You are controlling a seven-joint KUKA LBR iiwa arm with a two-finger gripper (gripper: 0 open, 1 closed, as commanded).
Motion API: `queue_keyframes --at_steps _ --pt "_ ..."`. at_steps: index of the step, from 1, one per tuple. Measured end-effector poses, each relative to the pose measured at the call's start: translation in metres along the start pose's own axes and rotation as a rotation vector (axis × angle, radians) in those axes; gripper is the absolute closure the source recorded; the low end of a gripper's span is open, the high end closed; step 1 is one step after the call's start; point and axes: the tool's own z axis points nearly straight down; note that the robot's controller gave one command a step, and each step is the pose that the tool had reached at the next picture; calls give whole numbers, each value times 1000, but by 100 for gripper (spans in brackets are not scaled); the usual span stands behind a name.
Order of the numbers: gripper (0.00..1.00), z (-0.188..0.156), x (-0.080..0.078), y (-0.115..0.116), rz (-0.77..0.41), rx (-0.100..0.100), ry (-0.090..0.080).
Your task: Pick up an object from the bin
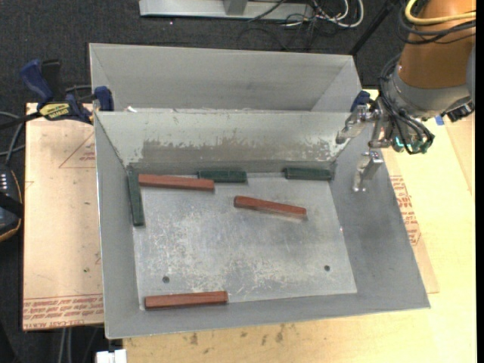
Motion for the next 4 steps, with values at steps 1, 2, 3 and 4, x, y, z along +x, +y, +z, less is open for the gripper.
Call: queue_keyframes --at_steps 1,2,3,4 --pt "0 -5 -1 1 -3 2 -8" --pt "0 78 1 73 -74 1 -10" --pt "0 98 2 91 -88 0 -5" --pt "0 96 16 120 120 0 -6"
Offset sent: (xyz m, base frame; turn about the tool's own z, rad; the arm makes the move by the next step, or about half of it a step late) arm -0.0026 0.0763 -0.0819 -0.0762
